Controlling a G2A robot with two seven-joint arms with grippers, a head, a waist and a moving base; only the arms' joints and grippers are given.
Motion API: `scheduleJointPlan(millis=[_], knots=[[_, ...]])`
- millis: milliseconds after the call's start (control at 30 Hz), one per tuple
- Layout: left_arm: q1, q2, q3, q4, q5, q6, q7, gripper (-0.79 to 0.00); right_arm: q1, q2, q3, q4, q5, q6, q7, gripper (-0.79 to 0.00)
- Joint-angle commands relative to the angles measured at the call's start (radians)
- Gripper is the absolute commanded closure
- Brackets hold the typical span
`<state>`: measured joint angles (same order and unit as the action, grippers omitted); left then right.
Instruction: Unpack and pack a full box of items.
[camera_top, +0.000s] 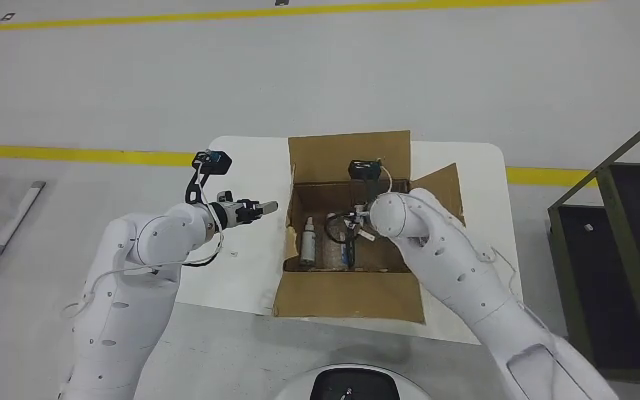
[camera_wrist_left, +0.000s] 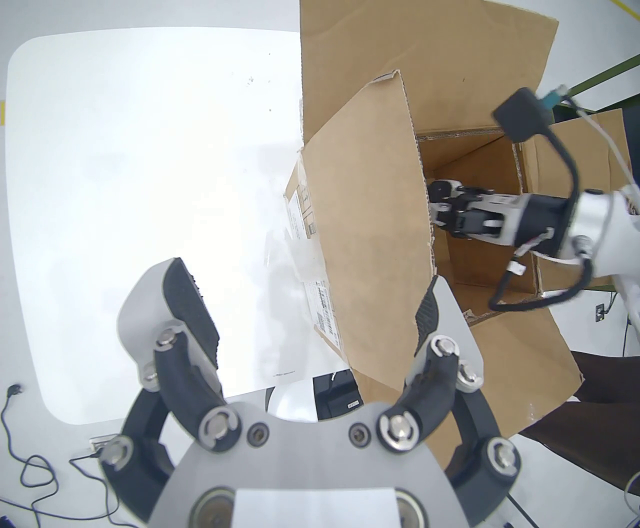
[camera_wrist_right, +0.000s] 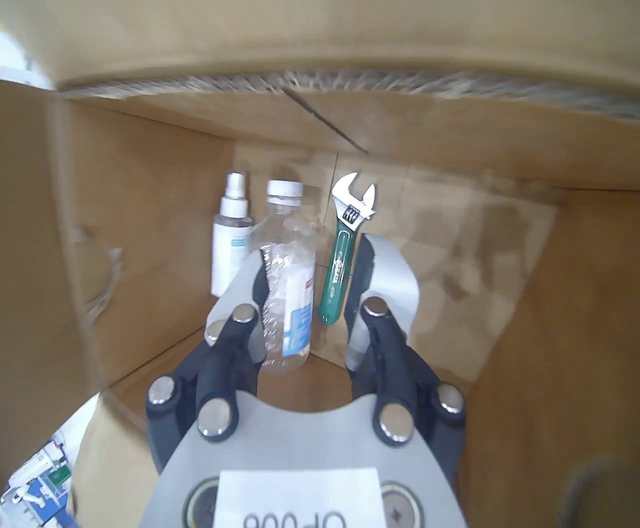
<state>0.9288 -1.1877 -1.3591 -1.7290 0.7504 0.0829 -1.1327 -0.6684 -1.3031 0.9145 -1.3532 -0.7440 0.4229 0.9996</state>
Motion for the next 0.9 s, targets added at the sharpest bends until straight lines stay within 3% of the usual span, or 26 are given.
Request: scheduleJointPlan(millis=[0,33,200,333,500,567,700,833,867], knots=[[0.000,0.000,0.000,0.000,0.000,0.000,0.000,-0.785,-0.125,0.045,0.129,-0.220,-0.063,-0.020,0.041,-0.086],[0.000,0.000,0.000,0.000,0.000,0.000,0.000,-0.785,-0.172,0.058,0.187,-0.306,-0.044,-0.043,0.059,0.000],[0.000,0.000,0.000,0.000,0.000,0.000,0.000,-0.785,-0.368,0.108,0.446,-0.597,-0.036,-0.152,0.091,0.000],[0.000,0.000,0.000,0.000,0.000,0.000,0.000,-0.785,-0.488,0.132,0.639,-0.737,-0.035,-0.205,0.115,0.000],[0.000,0.000,0.000,0.000,0.000,0.000,0.000,-0.785,-0.572,0.156,0.872,-0.777,-0.054,-0.290,0.162,0.000],[0.000,0.000,0.000,0.000,0.000,0.000,0.000,-0.785,-0.625,0.167,0.951,-0.800,-0.218,-0.297,0.170,0.000],[0.000,0.000,0.000,0.000,0.000,0.000,0.000,-0.785,-0.714,0.177,1.037,-0.812,-0.309,-0.324,0.242,0.000],[0.000,0.000,0.000,0.000,0.000,0.000,0.000,-0.785,-0.763,0.185,1.049,-0.784,-0.378,-0.381,0.311,0.000],[0.000,0.000,0.000,0.000,0.000,0.000,0.000,-0.785,-0.766,0.188,1.044,-0.762,-0.395,-0.401,0.334,-0.043]])
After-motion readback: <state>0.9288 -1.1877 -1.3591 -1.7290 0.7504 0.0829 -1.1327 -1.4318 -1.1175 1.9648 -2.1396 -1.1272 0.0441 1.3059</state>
